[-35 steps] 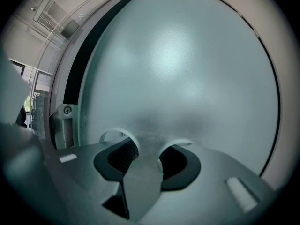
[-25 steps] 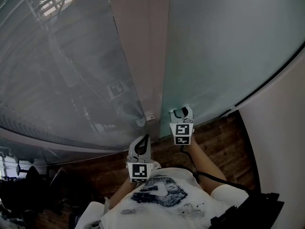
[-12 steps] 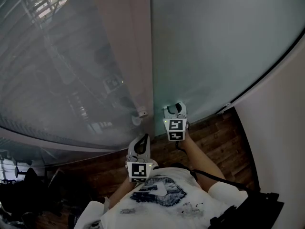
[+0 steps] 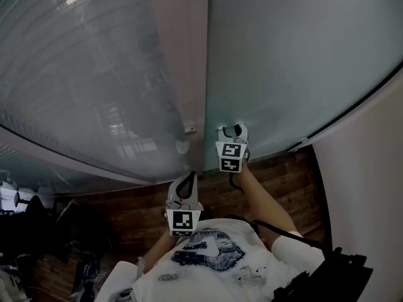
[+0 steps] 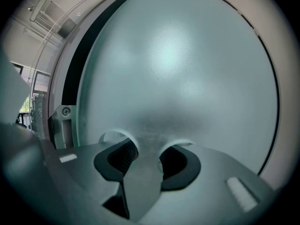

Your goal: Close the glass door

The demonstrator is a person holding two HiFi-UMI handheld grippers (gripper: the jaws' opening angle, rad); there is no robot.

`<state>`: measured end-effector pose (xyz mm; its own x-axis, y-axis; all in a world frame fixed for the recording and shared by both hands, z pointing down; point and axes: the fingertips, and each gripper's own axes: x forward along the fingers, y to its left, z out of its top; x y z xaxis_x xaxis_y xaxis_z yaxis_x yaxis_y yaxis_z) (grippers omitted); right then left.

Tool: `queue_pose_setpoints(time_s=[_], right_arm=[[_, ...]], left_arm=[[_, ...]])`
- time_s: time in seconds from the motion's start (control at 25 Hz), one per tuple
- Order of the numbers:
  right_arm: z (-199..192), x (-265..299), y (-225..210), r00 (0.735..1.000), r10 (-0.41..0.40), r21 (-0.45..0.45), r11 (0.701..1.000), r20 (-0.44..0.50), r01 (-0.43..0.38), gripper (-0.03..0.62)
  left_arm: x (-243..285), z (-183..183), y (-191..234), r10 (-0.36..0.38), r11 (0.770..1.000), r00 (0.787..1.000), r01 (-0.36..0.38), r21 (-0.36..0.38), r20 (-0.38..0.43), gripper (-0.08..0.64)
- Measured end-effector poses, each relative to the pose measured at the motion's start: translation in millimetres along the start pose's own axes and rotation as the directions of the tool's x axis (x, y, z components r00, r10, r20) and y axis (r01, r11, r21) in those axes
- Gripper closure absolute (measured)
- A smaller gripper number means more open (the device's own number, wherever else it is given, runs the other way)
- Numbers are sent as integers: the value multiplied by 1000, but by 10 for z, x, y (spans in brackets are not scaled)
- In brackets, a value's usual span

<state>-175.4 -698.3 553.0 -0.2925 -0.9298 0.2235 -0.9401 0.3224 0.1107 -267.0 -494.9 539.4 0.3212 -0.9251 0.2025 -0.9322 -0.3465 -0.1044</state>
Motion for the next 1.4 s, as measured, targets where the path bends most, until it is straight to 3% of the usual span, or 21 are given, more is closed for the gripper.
queue_pose_setpoints(time_s=[0.24, 0.44, 0.56, 0.68, 0.84, 0.92, 1.12, 1.4], right_arm=[[-21, 49, -149, 1000, -21, -17, 1000, -12, 21, 436], [-30, 117, -154, 1000, -22, -23, 1000, -15, 21, 435], [-22, 92, -87, 1000, -14, -12, 1000, -13, 14, 431], [25, -179, -50, 1000, -9, -44, 999, 9, 9, 410], [65, -797, 28, 994, 68, -51, 997, 86, -64, 584], [99, -1090, 51, 985, 132, -20, 991, 115, -131, 584], [76, -1917, -119, 974, 185, 29, 981, 134, -190, 584], [-233, -2950, -16, 958, 283, 52, 957, 39, -284, 586]], left_arm=[[-326, 127, -73, 154, 988, 988, -154, -5, 5, 558], [-788, 121, -319, 284, 959, 959, -284, -18, -21, 558], [-1124, 46, -584, 326, 945, 944, -327, -13, -53, 558], [-1423, -85, -785, 347, 938, 934, -348, 11, -89, 558], [-1724, -124, -933, 370, 928, 920, -374, -4, -131, 558], [-1812, -128, -957, 376, 925, 918, -379, 5, -128, 558], [-1961, -40, -994, 349, 937, 934, -348, 20, -77, 558], [-2376, -53, -1083, 274, 961, 961, -273, 32, -33, 558]])
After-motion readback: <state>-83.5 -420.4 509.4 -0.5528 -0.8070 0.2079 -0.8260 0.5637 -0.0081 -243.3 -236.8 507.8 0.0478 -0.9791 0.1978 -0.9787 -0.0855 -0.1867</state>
